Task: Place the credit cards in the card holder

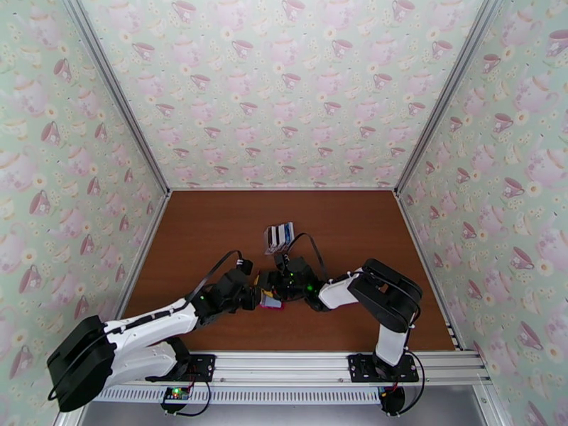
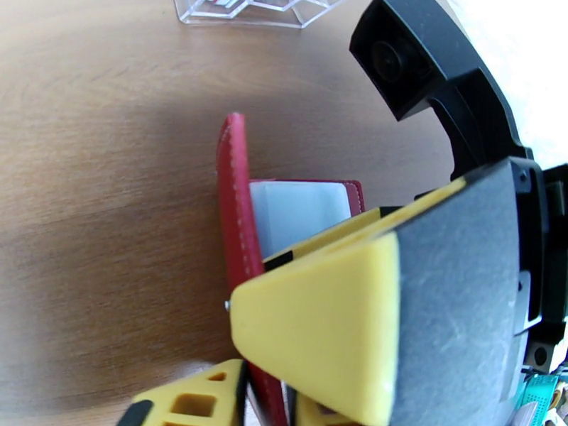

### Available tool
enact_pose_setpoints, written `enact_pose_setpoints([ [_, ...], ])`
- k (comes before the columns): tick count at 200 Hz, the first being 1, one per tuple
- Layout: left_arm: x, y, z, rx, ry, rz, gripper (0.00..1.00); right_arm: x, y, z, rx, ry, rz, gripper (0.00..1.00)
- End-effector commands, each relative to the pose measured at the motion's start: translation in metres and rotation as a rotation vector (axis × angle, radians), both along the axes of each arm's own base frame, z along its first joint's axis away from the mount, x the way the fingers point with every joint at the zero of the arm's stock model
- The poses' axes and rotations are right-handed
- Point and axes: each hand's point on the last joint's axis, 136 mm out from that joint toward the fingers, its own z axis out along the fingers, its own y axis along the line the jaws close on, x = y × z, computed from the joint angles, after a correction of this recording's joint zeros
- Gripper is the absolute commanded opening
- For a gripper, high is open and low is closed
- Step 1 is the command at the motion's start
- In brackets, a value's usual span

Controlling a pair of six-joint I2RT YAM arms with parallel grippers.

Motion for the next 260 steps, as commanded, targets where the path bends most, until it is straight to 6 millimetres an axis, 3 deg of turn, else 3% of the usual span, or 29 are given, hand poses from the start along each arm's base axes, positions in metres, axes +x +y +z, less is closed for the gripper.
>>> enact_pose_setpoints([
  [1,0.004,0.0,0.013,-0.001,-0.033,0.014,0.13,-0.008,-0.002,0.003,0.006,-0.001,0.02,0.48],
  [55,0.004,0.008,0.007,0.006,-0.021,0.059,0.09,-0.012,-0.019,0.004,-0.029,-0.03,-0.005,0.5],
  [95,0.003,0.018,-0.003,-0.002,-0.004,0.129,0.09,-0.015,-0.036,-0.012,-0.115,-0.028,-0.028,0.5],
  [159,0.004,0.036,-0.011,0.012,-0.013,0.19,0.12,-0.009,-0.048,-0.036,-0.167,-0.01,-0.041,0.5],
  [180,0.005,0.042,-0.014,0.025,-0.012,0.2,0.19,-0.007,-0.051,-0.041,-0.175,-0.005,-0.045,0.5],
  [219,0.008,0.053,-0.02,0.084,-0.01,0.209,0.42,-0.006,-0.054,-0.048,-0.187,0.006,-0.049,0.5],
  [260,0.015,0.064,-0.027,0.199,0.002,0.211,0.46,-0.005,-0.056,-0.05,-0.189,0.013,-0.051,0.5],
])
